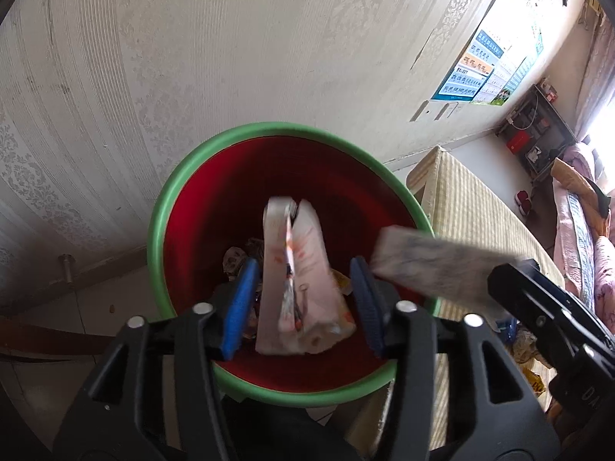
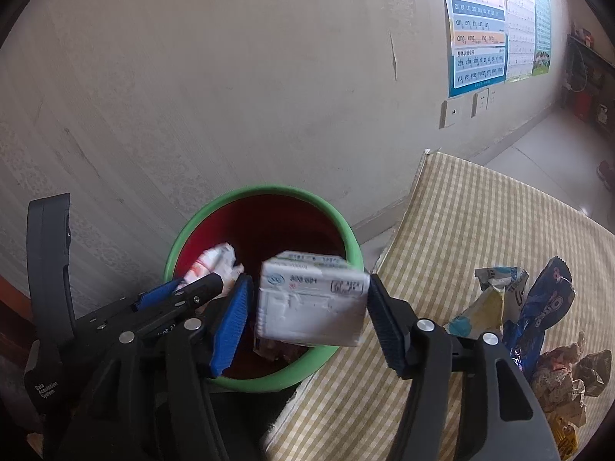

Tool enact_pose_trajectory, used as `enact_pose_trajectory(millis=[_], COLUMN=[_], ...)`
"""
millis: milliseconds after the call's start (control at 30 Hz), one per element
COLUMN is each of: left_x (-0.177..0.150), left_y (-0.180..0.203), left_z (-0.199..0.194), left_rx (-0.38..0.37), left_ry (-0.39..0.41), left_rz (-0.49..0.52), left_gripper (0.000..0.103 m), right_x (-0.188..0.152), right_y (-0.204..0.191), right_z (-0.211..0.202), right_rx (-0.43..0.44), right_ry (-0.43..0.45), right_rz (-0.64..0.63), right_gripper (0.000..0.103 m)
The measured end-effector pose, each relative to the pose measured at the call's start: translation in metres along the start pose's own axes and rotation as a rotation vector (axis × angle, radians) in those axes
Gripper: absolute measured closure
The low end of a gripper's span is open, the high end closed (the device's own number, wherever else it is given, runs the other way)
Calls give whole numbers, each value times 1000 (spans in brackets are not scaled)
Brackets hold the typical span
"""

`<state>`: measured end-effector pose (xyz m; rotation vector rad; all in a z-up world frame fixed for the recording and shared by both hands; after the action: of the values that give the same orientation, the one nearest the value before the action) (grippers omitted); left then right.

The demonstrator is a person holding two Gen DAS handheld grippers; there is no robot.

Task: Collect trash
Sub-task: 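Open both tools over the red bin to drop both cartons, then grasp the pink wrapper with the right tool while the left tool grasps crumpled paper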

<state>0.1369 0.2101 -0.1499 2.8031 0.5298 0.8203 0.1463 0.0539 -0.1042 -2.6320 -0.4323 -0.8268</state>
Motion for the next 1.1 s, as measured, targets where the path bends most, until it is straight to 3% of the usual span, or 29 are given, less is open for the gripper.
enact_pose_trajectory(millis=[133, 400, 667, 900, 1100], left_x=[-5, -36, -81, -115, -134], left_y=[4, 39, 103, 146, 173], left_z=[-5, -23, -31, -37, -38], left_rx=[13, -43, -116, -145, -151], left_ry=[7, 6, -31, -58, -74], left_rz=[27, 100, 231, 330, 394], left_gripper=[48, 45, 44, 42, 42], right_x=[-7, -44, -93, -170, -236], right_y=[4, 30, 102, 171, 197], right_z=[-7, -51, -121, -183, -186], right_rx=[11, -15, -189, -324, -323], right_ry=[0, 25, 40, 4, -91], right_rz=[21, 51, 119, 333, 522], right_gripper=[41, 40, 36, 33, 33])
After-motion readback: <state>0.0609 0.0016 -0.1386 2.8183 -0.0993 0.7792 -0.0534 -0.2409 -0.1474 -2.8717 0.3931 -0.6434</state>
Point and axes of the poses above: each gripper's, at about its wrist camera, not at the fingertips, and z roughly the way its jaws point, y to its right, x to its top, the point moved 4 cm from there along z, roughly the way its jaws point, and after that the axes turned 3 degrees about -z, right-handed, at the moved point
